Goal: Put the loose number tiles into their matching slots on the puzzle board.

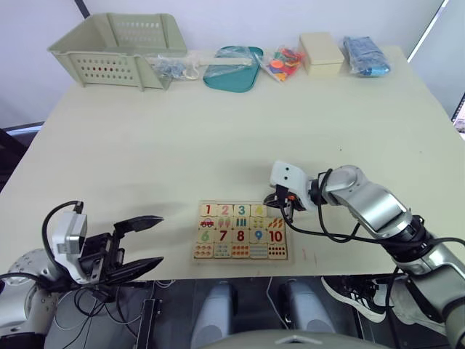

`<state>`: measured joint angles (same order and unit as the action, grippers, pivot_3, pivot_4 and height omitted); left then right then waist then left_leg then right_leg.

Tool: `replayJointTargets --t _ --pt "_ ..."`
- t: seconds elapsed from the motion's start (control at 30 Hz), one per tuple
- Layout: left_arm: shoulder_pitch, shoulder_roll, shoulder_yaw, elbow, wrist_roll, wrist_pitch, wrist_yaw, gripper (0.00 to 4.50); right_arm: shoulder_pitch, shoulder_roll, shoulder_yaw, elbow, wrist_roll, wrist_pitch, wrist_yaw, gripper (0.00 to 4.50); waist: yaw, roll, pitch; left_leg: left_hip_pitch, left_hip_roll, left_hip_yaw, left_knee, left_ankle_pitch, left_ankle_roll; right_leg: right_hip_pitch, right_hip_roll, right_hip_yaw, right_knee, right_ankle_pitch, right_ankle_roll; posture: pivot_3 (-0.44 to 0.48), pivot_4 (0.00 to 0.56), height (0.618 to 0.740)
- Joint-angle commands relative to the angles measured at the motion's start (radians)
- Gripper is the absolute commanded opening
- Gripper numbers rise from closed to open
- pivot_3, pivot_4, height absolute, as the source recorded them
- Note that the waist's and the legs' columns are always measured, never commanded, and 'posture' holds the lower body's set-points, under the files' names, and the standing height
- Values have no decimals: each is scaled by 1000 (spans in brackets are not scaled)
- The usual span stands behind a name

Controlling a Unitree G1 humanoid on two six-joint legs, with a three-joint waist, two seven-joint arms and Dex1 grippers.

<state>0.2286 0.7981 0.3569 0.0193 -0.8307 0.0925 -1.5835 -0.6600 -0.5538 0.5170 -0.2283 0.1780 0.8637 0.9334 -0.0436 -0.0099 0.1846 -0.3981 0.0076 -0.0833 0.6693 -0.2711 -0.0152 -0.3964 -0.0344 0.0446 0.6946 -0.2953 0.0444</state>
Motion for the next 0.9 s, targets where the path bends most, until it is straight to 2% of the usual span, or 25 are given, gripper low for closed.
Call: replayJointTargets --t 0.03,0.23,0.43,0.5,0.6,0.73,0.77,0.8,0.9 --pt "-3 0 32 -17 -8 -1 -31 4500 2 -4 2 -40 0 -2 7 92 0 0 0 0 0 0 0 0 0 0 0 0 0 0 0 0 150 740" --pt "6 -10 41 -21 -3 -3 -27 4500 27 -26 -89 -101 53 5 14 92 1 0 0 0 0 0 0 0 0 0 0 0 0 0 0 0 150 740" --pt "27 -53 60 -49 3 -8 34 4500 219 3 -342 -212 243 -141 49 92 4 0 0 0 1 0 -1 0 0 0 0 0 -1 0 0 0 150 740" --pt "39 -70 71 -60 6 -8 51 4500 273 -18 -408 -228 325 -115 87 92 5 0 0 0 1 0 -1 0 0 1 -1 0 -2 0 0 0 150 740" --pt "58 -98 86 -66 11 -16 78 4500 369 -77 -484 -225 341 -202 132 92 5 -1 0 1 0 0 0 0 0 3 -1 0 -1 0 0 0 150 740" --pt "77 -143 99 -91 15 -24 127 4500 515 -118 -635 -213 389 -298 162 1218 7 -1 0 1 0 0 0 0 0 3 0 -1 -1 0 0 0 150 740" --pt "80 -152 100 -97 18 -25 136 4500 552 -126 -663 -210 391 -333 175 1832 7 -1 0 1 0 0 0 0 0 3 0 -1 -1 0 0 0 150 740" --pt "86 -161 102 -105 19 -27 147 4500 600 -137 -693 -206 386 -379 197 2171 9 -1 0 1 0 0 0 0 0 3 0 -1 -1 0 0 0 150 740" --pt "108 -184 111 -131 20 -26 178 4500 716 -148 -774 -182 390 -458 221 3628 7 -1 0 1 0 0 0 0 0 4 0 0 -1 0 0 0 150 740"
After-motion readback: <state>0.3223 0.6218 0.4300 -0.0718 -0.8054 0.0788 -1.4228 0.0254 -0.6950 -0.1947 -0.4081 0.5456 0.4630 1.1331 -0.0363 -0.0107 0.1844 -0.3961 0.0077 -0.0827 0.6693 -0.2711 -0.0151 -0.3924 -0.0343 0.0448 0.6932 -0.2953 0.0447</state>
